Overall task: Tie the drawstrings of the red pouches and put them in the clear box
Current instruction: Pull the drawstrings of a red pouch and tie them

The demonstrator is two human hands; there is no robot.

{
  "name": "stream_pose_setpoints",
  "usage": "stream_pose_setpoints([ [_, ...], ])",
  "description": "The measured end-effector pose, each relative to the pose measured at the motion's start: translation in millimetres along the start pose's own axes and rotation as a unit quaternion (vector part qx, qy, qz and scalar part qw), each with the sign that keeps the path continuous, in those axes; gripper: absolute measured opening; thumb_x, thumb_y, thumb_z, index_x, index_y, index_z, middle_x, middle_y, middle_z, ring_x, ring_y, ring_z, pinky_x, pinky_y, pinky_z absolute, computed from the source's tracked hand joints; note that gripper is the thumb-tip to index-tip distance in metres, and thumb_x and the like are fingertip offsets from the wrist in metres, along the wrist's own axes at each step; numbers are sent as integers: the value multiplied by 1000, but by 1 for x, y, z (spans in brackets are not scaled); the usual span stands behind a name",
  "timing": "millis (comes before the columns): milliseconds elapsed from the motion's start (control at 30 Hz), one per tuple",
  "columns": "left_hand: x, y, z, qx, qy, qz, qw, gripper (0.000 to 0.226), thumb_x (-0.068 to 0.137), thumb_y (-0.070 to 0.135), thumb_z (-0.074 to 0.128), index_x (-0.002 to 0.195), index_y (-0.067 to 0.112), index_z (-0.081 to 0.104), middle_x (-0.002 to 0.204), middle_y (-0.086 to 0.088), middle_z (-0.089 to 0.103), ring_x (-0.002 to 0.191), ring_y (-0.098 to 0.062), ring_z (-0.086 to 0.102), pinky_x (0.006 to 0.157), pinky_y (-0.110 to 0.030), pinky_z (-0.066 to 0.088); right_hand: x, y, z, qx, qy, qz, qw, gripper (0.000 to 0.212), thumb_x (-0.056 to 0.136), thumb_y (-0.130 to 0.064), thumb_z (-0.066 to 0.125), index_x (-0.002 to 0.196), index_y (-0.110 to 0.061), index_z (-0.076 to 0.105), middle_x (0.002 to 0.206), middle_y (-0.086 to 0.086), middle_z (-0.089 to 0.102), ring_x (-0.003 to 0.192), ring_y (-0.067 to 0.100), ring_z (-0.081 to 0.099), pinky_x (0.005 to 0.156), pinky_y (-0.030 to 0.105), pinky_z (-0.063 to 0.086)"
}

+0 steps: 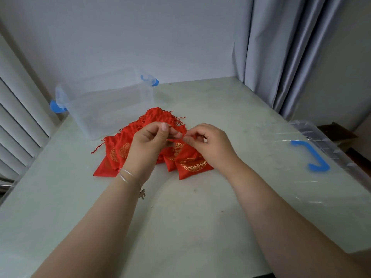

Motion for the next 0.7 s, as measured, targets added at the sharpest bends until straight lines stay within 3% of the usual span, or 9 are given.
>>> stream_pose_setpoints([
  [133,-6,11,12,20,-2,37,999,20,85,30,53,81,13,64,76,11,69,72,-4,62,67,-19,50,-6,0,18,40,-56,42,997,7,85,-27,67,89,-22,70,84,-2,68,82,14,62,78,37,50],
  [200,-6,13,11,20,3,50,999,16,84,26,57,83,12,64,76,13,68,71,0,60,66,-16,48,-6,-2,21,59,-66,40,995,5,87,-25,66,85,-27,69,75,-7,66,77,10,61,76,33,49],
  [267,-3,10,9,5,-7,44,999,10,82,20,68,89,15,63,83,8,66,79,-7,60,70,-21,49,-5,-5,20,134,-65,42,988,13,89,-20,64,76,-25,65,63,-11,64,67,6,59,71,26,47],
  [333,-1,5,13,-11,-33,26,999,24,76,11,73,95,15,58,90,-1,63,82,-14,60,73,-24,51,-5,-10,17,214,-56,30,975,17,90,-12,61,75,-17,63,65,-13,66,69,2,61,73,18,47],
  [400,-2,2,20,-17,-58,8,998,30,73,8,74,97,13,56,89,3,61,80,-9,60,73,-20,51,-6,-12,14,274,-43,29,960,19,92,-5,56,76,-14,63,73,-14,69,77,0,65,76,14,48],
  [533,-2,-5,22,-28,-65,-38,997,26,71,14,70,94,12,59,89,0,64,79,-14,63,76,-23,54,-8,-8,13,341,-31,76,937,16,95,-6,50,83,-6,62,56,-16,62,50,-4,57,51,6,41],
  [667,-6,-18,27,11,-77,-84,993,23,69,19,71,89,12,64,82,-1,64,81,-18,61,80,-30,53,-5,3,13,351,-5,98,931,17,91,-11,58,78,-14,68,79,-6,71,80,9,67,81,27,55],
  [700,-7,-20,28,22,-81,-92,992,22,71,19,72,89,9,65,82,-2,64,82,-20,59,82,-33,52,-5,2,13,343,-7,96,934,17,91,-10,58,77,-13,68,81,-6,71,81,9,67,80,25,54],
])
Point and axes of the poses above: each hand's wrist, its own x-axis towards the middle knuckle, its own z-axis out of the palm, y = z × x, the point moved 8 cm from there along x, towards the middle knuckle
